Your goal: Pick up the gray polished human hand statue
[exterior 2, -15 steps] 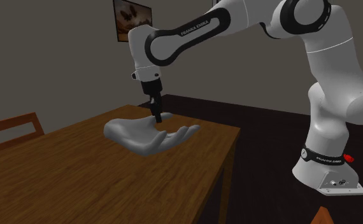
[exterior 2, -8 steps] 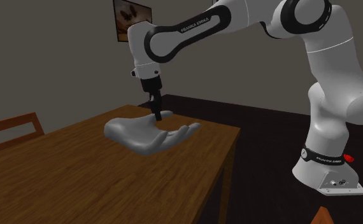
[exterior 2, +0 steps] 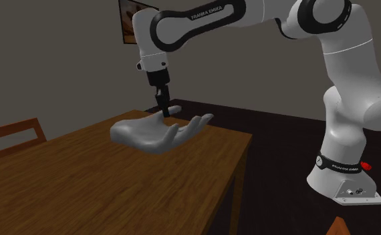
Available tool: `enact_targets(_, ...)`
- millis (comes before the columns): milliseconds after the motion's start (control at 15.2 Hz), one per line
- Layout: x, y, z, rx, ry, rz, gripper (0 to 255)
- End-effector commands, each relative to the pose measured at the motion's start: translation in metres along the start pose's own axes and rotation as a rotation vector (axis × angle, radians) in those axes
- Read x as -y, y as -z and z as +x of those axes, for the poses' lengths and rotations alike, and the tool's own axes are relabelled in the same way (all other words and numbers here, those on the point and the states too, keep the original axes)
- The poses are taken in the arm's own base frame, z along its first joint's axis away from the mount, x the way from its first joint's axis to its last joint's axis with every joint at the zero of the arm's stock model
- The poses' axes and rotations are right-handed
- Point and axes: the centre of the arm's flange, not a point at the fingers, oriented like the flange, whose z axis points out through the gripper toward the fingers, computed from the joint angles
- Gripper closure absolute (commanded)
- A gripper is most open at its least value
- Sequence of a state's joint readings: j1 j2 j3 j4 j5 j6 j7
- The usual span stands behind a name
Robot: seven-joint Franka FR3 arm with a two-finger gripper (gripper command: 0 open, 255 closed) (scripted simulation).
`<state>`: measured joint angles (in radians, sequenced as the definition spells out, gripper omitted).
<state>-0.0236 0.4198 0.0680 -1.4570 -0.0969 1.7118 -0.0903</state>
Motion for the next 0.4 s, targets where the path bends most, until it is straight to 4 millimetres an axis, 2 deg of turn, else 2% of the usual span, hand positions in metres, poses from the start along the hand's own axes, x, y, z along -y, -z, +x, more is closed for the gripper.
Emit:
enact_targets(0, -0.002, 0.013, -0.002, -0.003, 0.000, 0.000, 255)
enact_targets(198, -0.003, 0.028, -0.005, -0.003, 0.000, 0.000, 255)
enact_targets(330, -0.003, 0.029, -0.005, -0.003, 0.000, 0.000, 255)
